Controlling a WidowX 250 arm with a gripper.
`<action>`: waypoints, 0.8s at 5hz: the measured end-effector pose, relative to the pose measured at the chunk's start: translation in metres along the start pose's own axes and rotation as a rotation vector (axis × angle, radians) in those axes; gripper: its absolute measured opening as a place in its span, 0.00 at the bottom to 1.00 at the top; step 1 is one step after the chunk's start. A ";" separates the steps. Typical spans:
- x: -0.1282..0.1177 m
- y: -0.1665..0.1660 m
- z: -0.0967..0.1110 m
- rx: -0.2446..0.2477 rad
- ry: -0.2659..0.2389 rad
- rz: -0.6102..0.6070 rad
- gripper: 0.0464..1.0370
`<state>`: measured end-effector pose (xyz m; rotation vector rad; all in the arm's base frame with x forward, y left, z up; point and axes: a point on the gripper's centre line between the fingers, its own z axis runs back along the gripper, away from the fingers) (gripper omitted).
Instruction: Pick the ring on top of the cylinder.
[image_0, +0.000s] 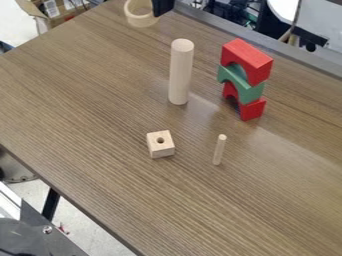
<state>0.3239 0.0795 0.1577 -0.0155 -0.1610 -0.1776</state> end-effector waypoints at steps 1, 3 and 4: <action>0.013 -0.001 -0.009 -0.019 0.013 -0.029 0.69; 0.031 0.000 -0.021 -0.050 0.036 -0.066 0.69; 0.033 -0.005 -0.022 -0.061 0.047 -0.082 0.69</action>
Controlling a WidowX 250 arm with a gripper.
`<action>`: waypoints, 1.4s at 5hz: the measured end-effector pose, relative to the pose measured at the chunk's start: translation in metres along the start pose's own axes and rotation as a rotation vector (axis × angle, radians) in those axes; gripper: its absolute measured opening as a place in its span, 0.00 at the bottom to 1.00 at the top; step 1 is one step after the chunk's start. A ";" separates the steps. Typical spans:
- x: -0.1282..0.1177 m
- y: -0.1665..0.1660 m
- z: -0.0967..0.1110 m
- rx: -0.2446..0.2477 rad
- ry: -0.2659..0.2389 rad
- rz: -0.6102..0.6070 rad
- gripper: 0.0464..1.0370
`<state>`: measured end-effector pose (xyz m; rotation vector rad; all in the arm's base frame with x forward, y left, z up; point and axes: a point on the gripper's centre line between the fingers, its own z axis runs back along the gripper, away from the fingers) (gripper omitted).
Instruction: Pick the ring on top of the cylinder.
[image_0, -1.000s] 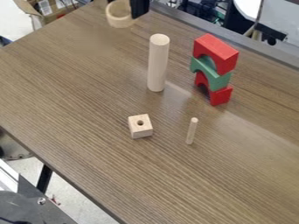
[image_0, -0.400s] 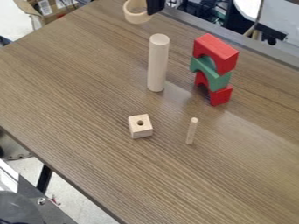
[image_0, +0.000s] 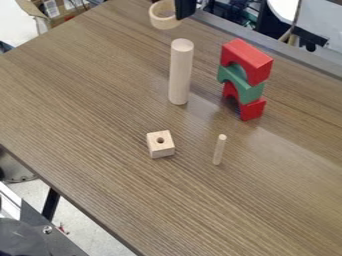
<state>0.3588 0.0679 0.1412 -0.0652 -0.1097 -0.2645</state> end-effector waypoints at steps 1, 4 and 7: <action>0.001 -0.003 0.000 -0.007 0.004 -0.010 0.69; -0.005 -0.016 -0.012 -0.013 0.053 -0.037 0.69; -0.007 -0.033 -0.022 0.003 0.102 -0.069 0.69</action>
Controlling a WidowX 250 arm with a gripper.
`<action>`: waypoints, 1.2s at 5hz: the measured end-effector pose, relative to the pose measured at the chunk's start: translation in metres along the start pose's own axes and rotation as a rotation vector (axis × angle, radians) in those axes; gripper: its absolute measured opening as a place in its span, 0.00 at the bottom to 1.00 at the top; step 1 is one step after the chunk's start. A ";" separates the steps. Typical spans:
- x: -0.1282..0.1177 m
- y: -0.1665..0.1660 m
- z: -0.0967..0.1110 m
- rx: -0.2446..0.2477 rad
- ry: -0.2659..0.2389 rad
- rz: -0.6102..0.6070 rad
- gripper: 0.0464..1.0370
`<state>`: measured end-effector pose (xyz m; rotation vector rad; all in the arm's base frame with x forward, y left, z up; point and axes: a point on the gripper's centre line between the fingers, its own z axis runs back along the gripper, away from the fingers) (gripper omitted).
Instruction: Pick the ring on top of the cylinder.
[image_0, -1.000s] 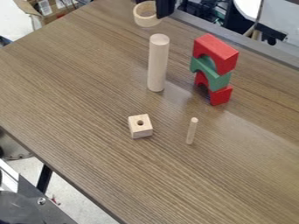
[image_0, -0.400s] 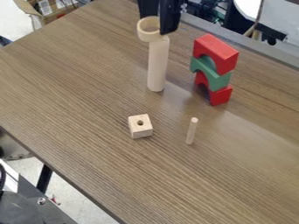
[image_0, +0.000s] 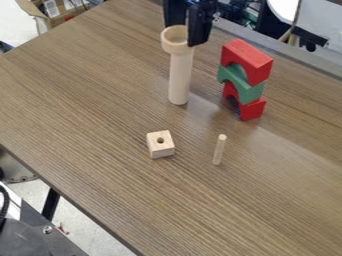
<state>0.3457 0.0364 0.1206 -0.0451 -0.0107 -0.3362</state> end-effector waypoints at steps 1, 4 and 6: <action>0.003 -0.006 0.000 -0.002 -0.003 -0.013 0.76; 0.001 -0.006 -0.004 0.017 -0.025 0.000 0.96; -0.012 -0.011 0.040 0.067 -0.096 0.007 0.96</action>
